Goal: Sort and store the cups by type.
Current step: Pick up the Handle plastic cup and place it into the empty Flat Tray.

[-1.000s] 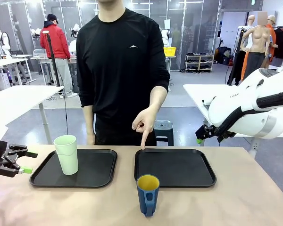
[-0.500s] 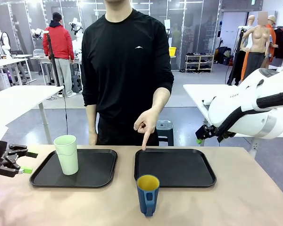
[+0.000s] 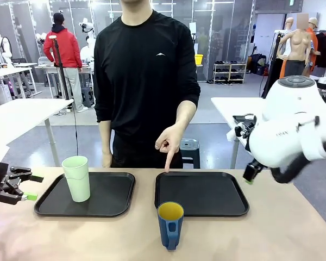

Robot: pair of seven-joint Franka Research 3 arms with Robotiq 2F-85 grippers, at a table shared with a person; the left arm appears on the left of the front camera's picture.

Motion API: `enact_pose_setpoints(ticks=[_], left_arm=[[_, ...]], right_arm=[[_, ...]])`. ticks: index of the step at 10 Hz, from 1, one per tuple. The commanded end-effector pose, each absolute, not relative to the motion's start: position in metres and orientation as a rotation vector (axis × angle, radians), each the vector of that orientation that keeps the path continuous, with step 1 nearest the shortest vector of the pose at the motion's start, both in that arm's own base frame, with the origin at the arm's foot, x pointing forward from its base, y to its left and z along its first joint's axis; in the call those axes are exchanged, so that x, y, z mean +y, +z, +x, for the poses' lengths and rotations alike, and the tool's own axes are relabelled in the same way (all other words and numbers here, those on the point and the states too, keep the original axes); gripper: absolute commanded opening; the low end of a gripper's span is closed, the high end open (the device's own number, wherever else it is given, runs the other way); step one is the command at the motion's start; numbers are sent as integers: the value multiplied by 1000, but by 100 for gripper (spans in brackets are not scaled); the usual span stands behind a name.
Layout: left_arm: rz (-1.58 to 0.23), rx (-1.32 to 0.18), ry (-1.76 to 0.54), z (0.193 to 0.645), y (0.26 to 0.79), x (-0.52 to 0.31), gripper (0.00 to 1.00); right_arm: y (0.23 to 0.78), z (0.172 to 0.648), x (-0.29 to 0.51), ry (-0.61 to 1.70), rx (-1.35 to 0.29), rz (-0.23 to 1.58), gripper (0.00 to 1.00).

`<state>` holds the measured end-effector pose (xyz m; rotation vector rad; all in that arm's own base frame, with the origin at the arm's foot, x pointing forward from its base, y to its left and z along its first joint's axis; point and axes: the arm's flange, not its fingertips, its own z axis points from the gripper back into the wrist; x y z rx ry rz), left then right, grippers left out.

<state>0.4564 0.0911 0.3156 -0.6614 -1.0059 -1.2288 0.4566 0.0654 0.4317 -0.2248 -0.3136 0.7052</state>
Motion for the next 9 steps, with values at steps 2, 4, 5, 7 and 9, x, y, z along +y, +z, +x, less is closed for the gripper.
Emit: enact_pose_setpoints(ticks=[2,4,5,7,9], left_arm=[[-674,-1020,-1240,460,316,93,100],[-674,-1020,-1240,460,316,93,100],[-674,-1020,-1240,460,316,93,100],[-674,-1020,-1240,460,316,93,100],[-674,-1020,-1240,460,316,93,100]], right_arm=[[430,431,58,938,-320,-406,100],[427,419,56,1103,-322,-347,100],[426,416,56,1168,-321,-336,100],[424,409,57,1255,-309,-284,100],[424,405,57,1332,-290,-237,100]])
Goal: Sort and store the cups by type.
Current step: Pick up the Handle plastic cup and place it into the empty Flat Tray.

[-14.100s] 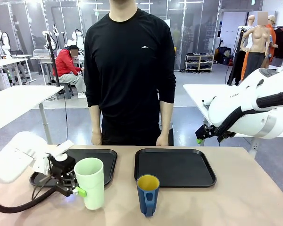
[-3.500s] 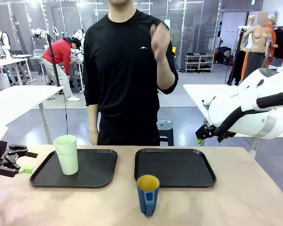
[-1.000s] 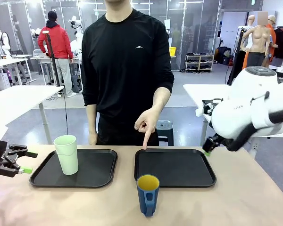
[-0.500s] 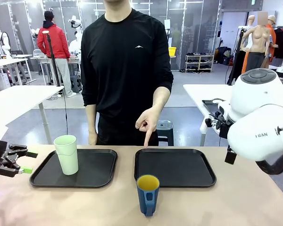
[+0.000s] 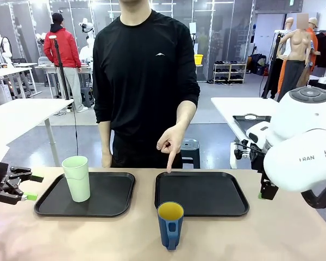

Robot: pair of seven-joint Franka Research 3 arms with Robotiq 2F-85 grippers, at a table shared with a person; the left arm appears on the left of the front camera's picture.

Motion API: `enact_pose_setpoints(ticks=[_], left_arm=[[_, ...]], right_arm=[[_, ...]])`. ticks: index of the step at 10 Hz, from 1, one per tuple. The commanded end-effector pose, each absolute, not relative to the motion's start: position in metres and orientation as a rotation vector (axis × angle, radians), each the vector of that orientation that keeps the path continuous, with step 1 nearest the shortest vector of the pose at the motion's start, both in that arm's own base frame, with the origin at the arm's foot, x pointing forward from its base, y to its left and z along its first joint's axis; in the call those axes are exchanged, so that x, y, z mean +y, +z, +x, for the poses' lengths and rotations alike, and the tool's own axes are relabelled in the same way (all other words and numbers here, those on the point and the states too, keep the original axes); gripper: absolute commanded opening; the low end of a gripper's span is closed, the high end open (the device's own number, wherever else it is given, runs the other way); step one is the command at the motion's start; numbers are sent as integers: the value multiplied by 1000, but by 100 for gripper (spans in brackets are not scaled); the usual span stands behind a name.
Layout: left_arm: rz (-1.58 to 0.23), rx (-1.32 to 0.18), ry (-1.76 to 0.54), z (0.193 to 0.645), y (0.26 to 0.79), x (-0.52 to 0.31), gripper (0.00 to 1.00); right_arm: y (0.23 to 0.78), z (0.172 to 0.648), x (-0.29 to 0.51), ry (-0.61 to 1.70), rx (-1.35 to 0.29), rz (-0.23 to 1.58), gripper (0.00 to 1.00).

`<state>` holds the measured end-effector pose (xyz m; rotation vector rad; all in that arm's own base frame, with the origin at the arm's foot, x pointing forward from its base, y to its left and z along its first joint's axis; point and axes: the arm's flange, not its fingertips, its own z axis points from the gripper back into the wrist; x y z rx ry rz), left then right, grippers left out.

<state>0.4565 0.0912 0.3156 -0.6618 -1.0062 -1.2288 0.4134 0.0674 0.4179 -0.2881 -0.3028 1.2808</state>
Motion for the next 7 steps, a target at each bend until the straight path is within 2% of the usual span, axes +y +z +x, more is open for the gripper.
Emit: enact_pose_setpoints(ticks=[1,4,7], left_arm=[[-674,-1020,-1240,460,316,93,100],[-674,-1020,-1240,460,316,93,100],[-674,-1020,-1240,460,316,93,100]], right_arm=[[425,403,56,1384,-306,-197,100],[423,404,60,1422,-254,-214,100],[421,408,66,1386,-285,-225,100]])
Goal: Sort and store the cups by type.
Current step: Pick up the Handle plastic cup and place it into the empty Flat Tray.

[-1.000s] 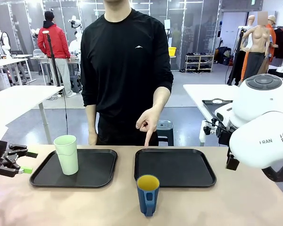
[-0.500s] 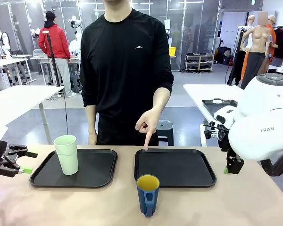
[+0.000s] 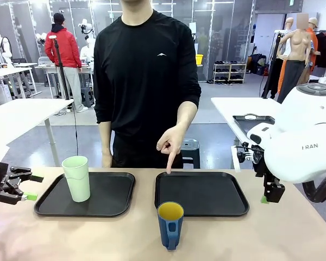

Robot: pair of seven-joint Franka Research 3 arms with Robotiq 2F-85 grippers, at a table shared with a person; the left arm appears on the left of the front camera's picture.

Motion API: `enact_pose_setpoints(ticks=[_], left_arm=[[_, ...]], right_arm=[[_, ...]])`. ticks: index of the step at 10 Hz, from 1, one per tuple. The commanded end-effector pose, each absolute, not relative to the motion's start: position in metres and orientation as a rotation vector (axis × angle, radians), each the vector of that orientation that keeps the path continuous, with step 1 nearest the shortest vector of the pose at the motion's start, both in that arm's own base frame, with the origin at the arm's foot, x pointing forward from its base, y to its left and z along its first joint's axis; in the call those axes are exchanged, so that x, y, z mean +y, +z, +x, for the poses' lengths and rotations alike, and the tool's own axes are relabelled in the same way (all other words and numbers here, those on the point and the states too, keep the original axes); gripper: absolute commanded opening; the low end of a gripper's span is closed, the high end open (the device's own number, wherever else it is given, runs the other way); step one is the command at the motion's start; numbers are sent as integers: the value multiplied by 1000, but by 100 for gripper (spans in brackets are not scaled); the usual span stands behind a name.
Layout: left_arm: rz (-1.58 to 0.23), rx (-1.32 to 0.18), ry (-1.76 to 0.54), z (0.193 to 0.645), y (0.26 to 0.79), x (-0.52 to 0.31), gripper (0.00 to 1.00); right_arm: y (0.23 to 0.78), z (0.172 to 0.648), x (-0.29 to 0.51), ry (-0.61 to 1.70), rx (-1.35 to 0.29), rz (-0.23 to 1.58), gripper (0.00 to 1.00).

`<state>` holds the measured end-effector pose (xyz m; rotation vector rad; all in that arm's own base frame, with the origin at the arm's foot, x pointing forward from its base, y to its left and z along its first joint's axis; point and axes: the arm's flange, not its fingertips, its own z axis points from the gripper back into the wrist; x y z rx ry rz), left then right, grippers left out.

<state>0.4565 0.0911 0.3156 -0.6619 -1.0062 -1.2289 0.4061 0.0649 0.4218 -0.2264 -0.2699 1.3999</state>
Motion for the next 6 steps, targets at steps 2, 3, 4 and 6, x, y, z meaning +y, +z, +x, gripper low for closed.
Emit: enact_pose_setpoints(ticks=[2,3,4,6], left_arm=[[-674,-1020,-1240,460,316,93,100],[-674,-1020,-1240,460,316,93,100],[-674,-1020,-1240,460,316,93,100],[-674,-1020,-1240,460,316,93,100]], right_arm=[[421,408,66,1386,-285,-225,100],[422,406,64,1399,-270,-227,100],[410,416,68,1478,-281,-144,100],[386,423,78,1565,-319,2,100]])
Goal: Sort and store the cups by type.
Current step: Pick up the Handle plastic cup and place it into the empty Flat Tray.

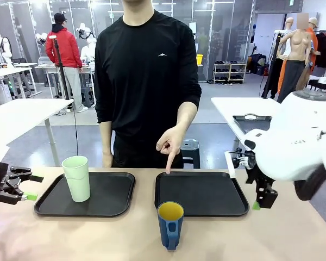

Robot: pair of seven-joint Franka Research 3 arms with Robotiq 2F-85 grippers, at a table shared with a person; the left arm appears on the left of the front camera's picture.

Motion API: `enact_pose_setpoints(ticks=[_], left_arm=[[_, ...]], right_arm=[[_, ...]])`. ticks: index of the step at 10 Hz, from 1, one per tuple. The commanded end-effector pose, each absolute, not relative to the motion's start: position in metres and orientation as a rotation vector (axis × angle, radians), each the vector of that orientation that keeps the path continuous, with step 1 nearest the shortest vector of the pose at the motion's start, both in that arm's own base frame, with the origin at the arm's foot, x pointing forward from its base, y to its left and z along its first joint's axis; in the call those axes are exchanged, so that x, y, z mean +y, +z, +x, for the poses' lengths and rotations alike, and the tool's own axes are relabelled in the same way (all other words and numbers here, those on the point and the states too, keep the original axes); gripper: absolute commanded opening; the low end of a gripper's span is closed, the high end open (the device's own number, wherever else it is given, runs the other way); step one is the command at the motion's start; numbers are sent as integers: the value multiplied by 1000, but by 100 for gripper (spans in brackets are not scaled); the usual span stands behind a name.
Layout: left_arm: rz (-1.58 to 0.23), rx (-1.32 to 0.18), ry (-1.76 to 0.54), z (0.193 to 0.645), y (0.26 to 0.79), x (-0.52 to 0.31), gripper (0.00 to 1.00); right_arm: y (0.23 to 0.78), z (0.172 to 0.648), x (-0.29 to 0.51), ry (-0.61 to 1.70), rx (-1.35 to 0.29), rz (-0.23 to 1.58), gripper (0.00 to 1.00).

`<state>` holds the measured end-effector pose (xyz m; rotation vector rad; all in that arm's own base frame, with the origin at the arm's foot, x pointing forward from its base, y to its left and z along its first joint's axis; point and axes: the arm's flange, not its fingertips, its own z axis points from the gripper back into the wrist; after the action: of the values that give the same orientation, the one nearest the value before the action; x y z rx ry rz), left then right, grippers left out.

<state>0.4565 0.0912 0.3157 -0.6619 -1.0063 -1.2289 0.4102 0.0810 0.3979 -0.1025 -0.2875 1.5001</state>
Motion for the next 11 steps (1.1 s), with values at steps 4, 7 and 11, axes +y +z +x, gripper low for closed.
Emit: enact_pose_setpoints(ticks=[4,7,11], left_arm=[[-674,-1020,-1240,460,316,93,100],[-674,-1020,-1240,460,316,93,100],[-674,-1020,-1240,460,316,93,100]], right_arm=[[346,431,98,1647,-484,280,100],[328,434,105,1619,-649,503,100],[308,444,118,1563,-808,740,100]])
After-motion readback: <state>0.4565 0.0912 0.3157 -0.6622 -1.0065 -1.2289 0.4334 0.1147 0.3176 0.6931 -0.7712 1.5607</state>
